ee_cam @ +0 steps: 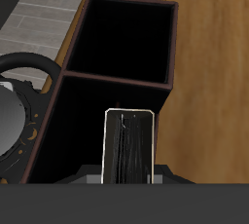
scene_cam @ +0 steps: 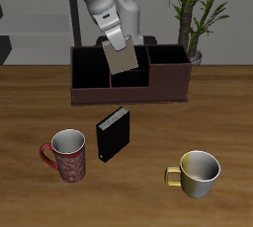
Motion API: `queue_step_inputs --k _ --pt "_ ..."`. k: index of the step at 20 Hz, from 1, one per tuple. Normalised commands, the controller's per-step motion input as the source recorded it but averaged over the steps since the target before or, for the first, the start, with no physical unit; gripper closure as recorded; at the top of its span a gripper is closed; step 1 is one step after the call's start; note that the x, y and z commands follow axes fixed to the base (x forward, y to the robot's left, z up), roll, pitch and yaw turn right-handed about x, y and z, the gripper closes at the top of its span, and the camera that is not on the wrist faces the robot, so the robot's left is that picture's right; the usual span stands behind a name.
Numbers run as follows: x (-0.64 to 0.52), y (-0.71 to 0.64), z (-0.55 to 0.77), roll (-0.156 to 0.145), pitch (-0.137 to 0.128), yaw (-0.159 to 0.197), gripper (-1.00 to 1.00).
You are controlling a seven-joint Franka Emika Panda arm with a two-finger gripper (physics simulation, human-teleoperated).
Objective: Place the yellow book into the back desk caddy's front compartment
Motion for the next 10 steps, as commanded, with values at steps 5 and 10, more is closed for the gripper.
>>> queue_step_inputs --k 5,10 --pt "0.02 0.1 -0.15 0.024 0.002 0.022 1.0" --pt "0.0 0.02 -0.08 0.003 0.003 -0.005 1.0"
